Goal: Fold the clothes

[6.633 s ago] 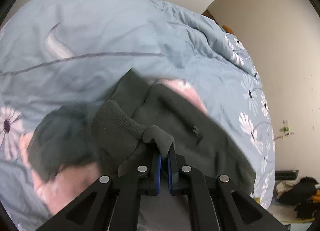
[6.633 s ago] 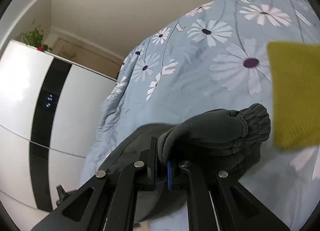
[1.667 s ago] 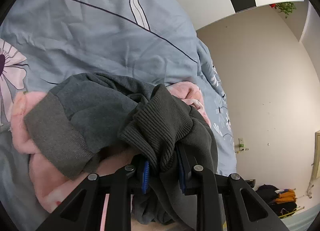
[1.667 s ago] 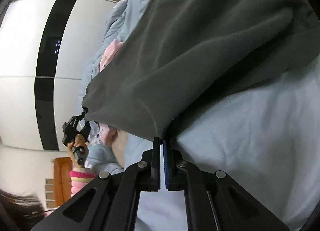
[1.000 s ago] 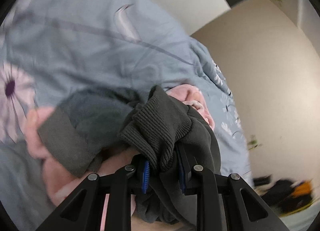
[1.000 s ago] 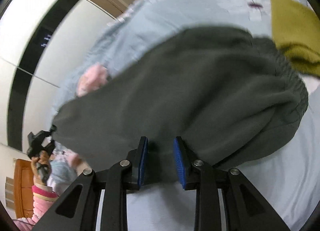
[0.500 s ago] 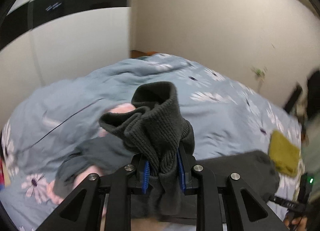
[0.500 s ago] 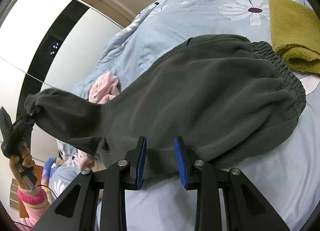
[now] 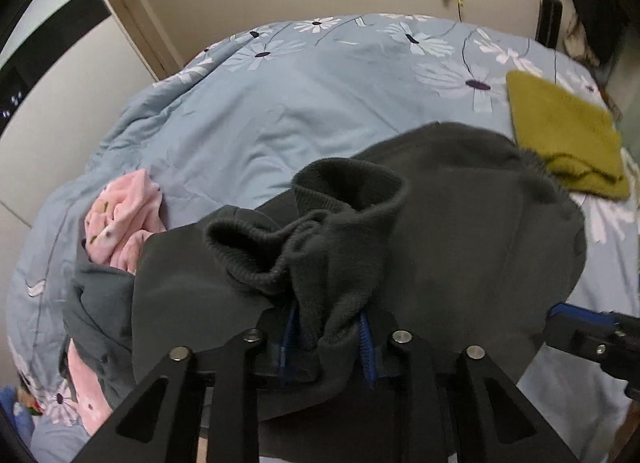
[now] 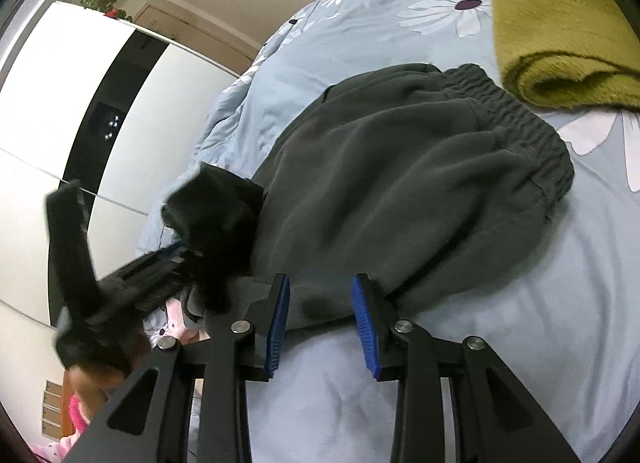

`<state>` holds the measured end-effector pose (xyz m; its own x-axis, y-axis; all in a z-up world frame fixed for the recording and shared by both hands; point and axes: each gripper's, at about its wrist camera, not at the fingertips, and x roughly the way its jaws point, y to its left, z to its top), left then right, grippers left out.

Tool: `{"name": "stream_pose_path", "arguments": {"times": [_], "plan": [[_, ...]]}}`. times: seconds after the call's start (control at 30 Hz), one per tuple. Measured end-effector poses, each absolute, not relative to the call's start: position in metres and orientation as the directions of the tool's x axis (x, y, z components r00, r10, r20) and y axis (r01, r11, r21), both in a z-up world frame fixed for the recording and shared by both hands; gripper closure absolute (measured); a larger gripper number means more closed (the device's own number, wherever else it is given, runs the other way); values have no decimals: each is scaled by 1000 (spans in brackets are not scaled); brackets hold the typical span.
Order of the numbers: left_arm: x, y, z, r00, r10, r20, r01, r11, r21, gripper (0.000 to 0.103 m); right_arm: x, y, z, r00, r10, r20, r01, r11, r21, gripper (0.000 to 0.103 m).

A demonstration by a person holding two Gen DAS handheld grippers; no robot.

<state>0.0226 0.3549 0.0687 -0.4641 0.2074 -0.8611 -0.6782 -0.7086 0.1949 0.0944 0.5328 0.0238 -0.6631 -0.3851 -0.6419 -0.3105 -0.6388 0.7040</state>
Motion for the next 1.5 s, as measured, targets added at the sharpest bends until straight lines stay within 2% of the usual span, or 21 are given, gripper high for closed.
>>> {"name": "stream_pose_path", "arguments": {"times": [0.03,0.07,0.13,0.23,0.43,0.47,0.5,0.57,0.63,0.77,0.87,1.03,1.07,1.1,1.13,1.17,1.2,1.3,1.37,1.43,1.5], "plan": [[27,357,67,-468,207,-859,-677,-709,198,64,95,532,22,-663,-387,-641,-312,-636,706,69],[28,357,68,-457,228,-860,-681,-711,174,45,95,533,23,-663,-386,-642,-312,-637,705,69],[30,358,69,-434,269,-860,-690,-712,126,29,96,534,25,-662,-385,-644,-311,-640,702,69],[34,360,72,-416,310,-855,-709,-699,92,29,97,536,27,-660,-382,-646,-310,-645,698,69],[24,303,102,-215,545,-810,-697,-667,-264,27,99,539,32,-658,-377,-652,-309,-654,690,68],[19,288,108,-225,569,-791,-677,-675,-293,27,99,539,34,-661,-376,-650,-304,-657,689,63],[16,276,113,-252,580,-775,-661,-688,-300,26,97,538,36,-662,-370,-652,-304,-663,684,53],[6,248,121,-326,577,-749,-616,-731,-295,22,89,529,43,-662,-364,-655,-279,-691,667,44],[-7,229,117,-388,521,-760,-546,-795,-265,21,79,519,51,-661,-374,-651,-237,-719,654,36],[-28,206,86,-405,400,-822,-411,-883,-227,21,43,492,65,-625,-382,-681,-173,-783,598,34],[-30,204,62,-360,362,-860,-374,-900,-222,21,12,483,66,-611,-396,-685,-157,-788,596,21],[-27,204,42,-332,331,-883,-366,-908,-202,21,-19,475,62,-599,-421,-681,-184,-755,629,21],[-27,203,42,-330,334,-883,-359,-909,-210,21,-21,474,60,-595,-412,-690,-205,-752,626,21],[-27,201,42,-328,337,-882,-353,-910,-216,21,-24,472,57,-590,-403,-700,-227,-749,623,32],[-27,200,43,-330,337,-882,-351,-911,-216,21,-21,472,55,-587,-408,-699,-235,-741,629,44],[-26,199,43,-332,337,-881,-349,-912,-218,21,-17,473,53,-585,-414,-698,-241,-732,637,70],[-27,198,44,-331,344,-879,-347,-910,-226,21,-17,472,52,-584,-412,-700,-250,-729,638,76],[-32,192,47,-325,386,-863,-350,-897,-270,21,-8,477,64,-639,-491,-592,-169,-662,731,81],[-37,189,48,-324,397,-858,-347,-894,-283,21,7,486,75,-703,-558,-442,-61,-572,818,81],[-39,189,44,-324,379,-867,-340,-902,-268,21,17,500,70,-725,-546,-420,-74,-545,835,81],[-39,191,36,-313,351,-883,-333,-911,-244,21,15,510,43,-686,-502,-526,-194,-571,798,81]]}}
